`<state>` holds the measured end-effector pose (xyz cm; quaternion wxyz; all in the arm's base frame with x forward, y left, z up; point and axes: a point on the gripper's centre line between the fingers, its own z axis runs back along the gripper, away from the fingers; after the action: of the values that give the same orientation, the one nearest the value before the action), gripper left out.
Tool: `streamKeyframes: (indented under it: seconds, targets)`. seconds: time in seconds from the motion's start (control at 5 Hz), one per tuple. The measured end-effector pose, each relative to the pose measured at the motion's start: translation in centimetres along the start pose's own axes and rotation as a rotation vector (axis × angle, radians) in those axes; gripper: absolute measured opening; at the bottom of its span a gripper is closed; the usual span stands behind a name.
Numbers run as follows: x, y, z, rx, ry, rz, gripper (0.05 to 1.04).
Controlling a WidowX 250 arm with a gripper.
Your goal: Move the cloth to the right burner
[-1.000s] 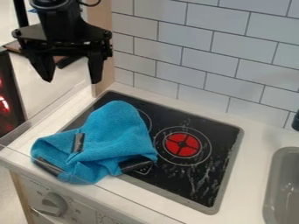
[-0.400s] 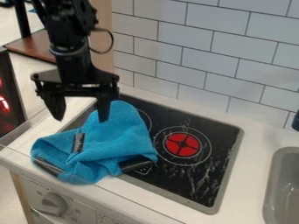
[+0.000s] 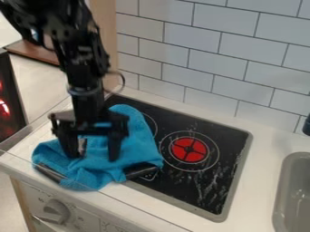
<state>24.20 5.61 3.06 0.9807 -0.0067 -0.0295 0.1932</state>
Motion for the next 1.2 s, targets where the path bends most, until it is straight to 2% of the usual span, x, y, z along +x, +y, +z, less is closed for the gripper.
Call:
streamKeyframes:
  seconds: [0.2, 0.4, 1.0, 1.2]
  targets:
    - [0.6, 0.0, -1.3, 0.008, 0.019, -0.008, 0.999]
    - [0.8, -0.2, -1.7, 0.002, 0.017, -0.007, 0.999]
    - [5.5, -3.2, -1.2, -0.056, -0.076, -0.059, 0.999]
    - [6.5, -5.0, -1.5, -0.065, -0.077, -0.129, 0.999]
